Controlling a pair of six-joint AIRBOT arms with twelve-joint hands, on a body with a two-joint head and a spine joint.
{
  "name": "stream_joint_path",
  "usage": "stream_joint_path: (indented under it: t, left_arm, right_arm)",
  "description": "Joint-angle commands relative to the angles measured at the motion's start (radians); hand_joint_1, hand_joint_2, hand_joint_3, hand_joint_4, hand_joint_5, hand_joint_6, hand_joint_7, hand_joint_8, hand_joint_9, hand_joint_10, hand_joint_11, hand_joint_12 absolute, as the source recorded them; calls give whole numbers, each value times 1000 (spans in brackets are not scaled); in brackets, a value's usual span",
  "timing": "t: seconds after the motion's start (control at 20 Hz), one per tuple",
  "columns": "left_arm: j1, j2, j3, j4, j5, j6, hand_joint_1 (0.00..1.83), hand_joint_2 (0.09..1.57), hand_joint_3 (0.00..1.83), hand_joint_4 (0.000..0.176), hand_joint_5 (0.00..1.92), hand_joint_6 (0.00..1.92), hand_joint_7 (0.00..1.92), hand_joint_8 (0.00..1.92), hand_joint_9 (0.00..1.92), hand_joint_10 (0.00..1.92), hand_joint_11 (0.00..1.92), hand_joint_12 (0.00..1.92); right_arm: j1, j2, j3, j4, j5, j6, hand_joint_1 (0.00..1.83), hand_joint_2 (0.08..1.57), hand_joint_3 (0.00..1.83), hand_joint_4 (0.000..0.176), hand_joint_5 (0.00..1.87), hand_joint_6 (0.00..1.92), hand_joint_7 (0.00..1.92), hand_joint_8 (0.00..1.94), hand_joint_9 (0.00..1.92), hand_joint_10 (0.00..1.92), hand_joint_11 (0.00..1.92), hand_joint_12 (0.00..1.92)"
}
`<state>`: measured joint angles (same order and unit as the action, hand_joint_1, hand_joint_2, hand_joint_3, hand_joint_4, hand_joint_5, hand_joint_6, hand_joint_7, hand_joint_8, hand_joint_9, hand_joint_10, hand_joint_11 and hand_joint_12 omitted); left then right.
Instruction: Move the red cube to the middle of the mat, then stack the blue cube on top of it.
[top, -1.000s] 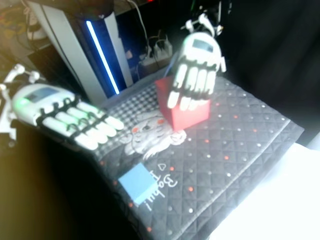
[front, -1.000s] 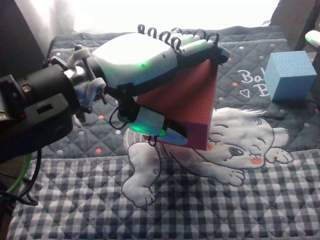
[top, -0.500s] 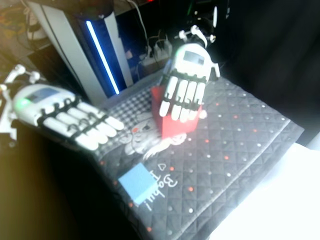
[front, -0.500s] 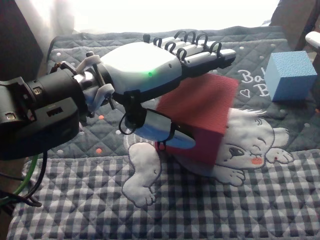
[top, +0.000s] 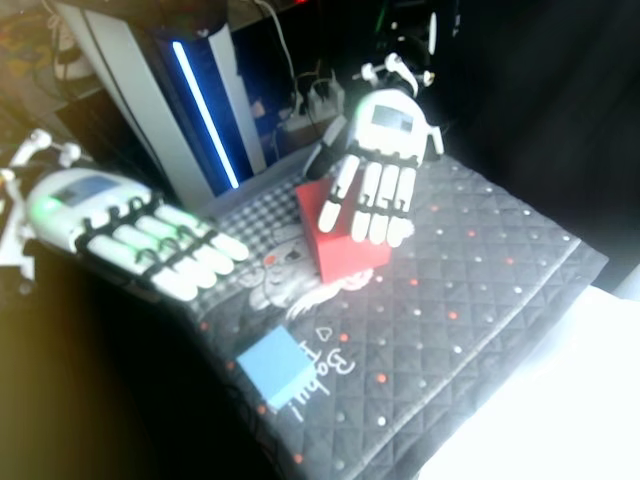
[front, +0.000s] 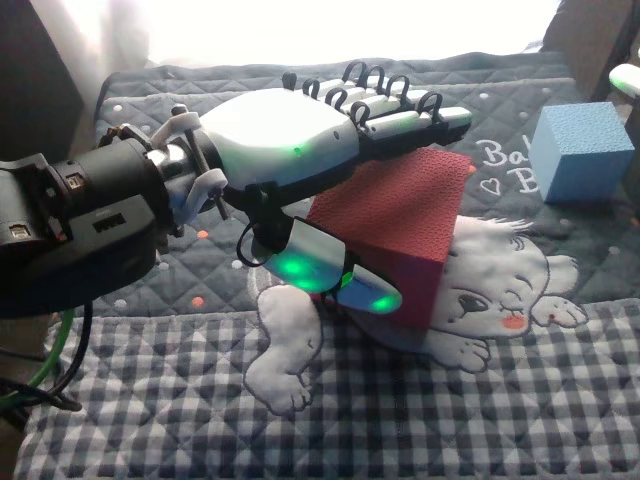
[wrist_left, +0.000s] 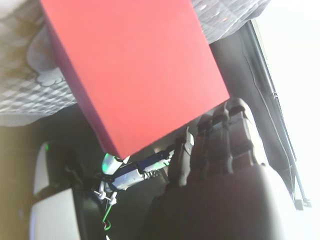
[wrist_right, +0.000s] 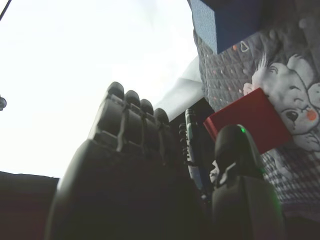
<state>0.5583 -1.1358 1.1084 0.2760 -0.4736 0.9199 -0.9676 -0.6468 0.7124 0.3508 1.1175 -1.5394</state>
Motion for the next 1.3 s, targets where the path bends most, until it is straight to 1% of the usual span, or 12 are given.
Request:
stream_joint_path:
  t: [0.0, 0.1, 0.2, 0.3, 0.4, 0.5, 0.65, 0.85, 0.95, 1.0, 1.1, 1.25]
  left_arm:
    - [22, 61, -27, -49, -214, -3, 588, 878, 13, 161, 0, 0, 0, 0, 0, 0, 0, 0]
    - [36, 118, -52, -63, -278, -3, 553, 880, 12, 170, 0, 0, 0, 0, 0, 0, 0, 0]
    - [50, 168, -76, -86, -328, 14, 593, 920, 28, 119, 0, 0, 0, 0, 0, 0, 0, 0]
    - [65, 222, -109, -129, -374, 74, 612, 939, 31, 96, 0, 0, 0, 0, 0, 0, 0, 0]
    - [82, 265, -127, -162, -414, 99, 638, 936, 23, 97, 0, 0, 0, 0, 0, 0, 0, 0]
    - [106, 298, -142, -205, -454, 124, 585, 951, 24, 124, 0, 0, 0, 0, 0, 0, 0, 0]
    - [135, 320, -155, -253, -495, 151, 687, 953, 16, 73, 0, 0, 0, 0, 0, 0, 0, 0]
    - [178, 348, -168, -316, -562, 168, 655, 924, 0, 94, 0, 0, 0, 0, 0, 0, 0, 0]
    - [190, 362, -181, -329, -598, 186, 687, 910, 0, 95, 0, 0, 0, 0, 0, 0, 0, 0]
    - [203, 368, -185, -342, -618, 191, 675, 922, 0, 81, 0, 0, 0, 0, 0, 0, 0, 0]
    - [231, 378, -189, -375, -657, 191, 659, 937, 6, 85, 0, 0, 0, 0, 0, 0, 0, 0]
    - [306, 390, -202, -441, -750, 191, 687, 937, 4, 93, 0, 0, 0, 0, 0, 0, 0, 0]
  right_arm:
    - [1, 6, 3, -8, 128, -5, 507, 1341, 0, 47, 0, 0, 0, 0, 0, 0, 0, 0]
    - [2, 10, 1, -11, 128, -5, 462, 1310, 0, 45, 0, 0, 0, 0, 0, 0, 0, 0]
    - [2, 10, -2, -14, 128, -5, 516, 1272, 0, 31, 0, 0, 0, 0, 0, 0, 0, 0]
    - [2, 14, -2, -19, 127, -5, 588, 1245, 0, 43, 0, 0, 0, 0, 0, 0, 0, 0]
    - [2, 16, 1, -20, 127, -5, 660, 1217, 0, 44, 0, 0, 0, 0, 0, 0, 0, 0]
    - [2, 15, 9, -20, 124, -5, 644, 1197, 0, 40, 0, 0, 0, 0, 0, 0, 0, 0]
    - [18, 4, 23, -19, 110, -5, 646, 1163, 0, 38, 0, 0, 0, 0, 0, 0, 0, 0]
    - [50, -22, 45, -15, 90, -5, 617, 1151, 0, 27, 0, 0, 0, 0, 0, 0, 0, 0]
    - [63, -30, 54, -10, 81, -5, 610, 1157, 0, 57, 0, 0, 0, 0, 0, 0, 0, 0]
    - [76, -40, 64, -7, 65, -5, 645, 1155, 0, 47, 0, 0, 0, 0, 0, 0, 0, 0]
    - [116, -66, 87, -6, 17, -5, 686, 1138, 0, 10, 0, 0, 0, 0, 0, 0, 0, 0]
    - [168, -115, 129, 3, -37, -5, 653, 1107, 0, 33, 0, 0, 0, 0, 0, 0, 0, 0]
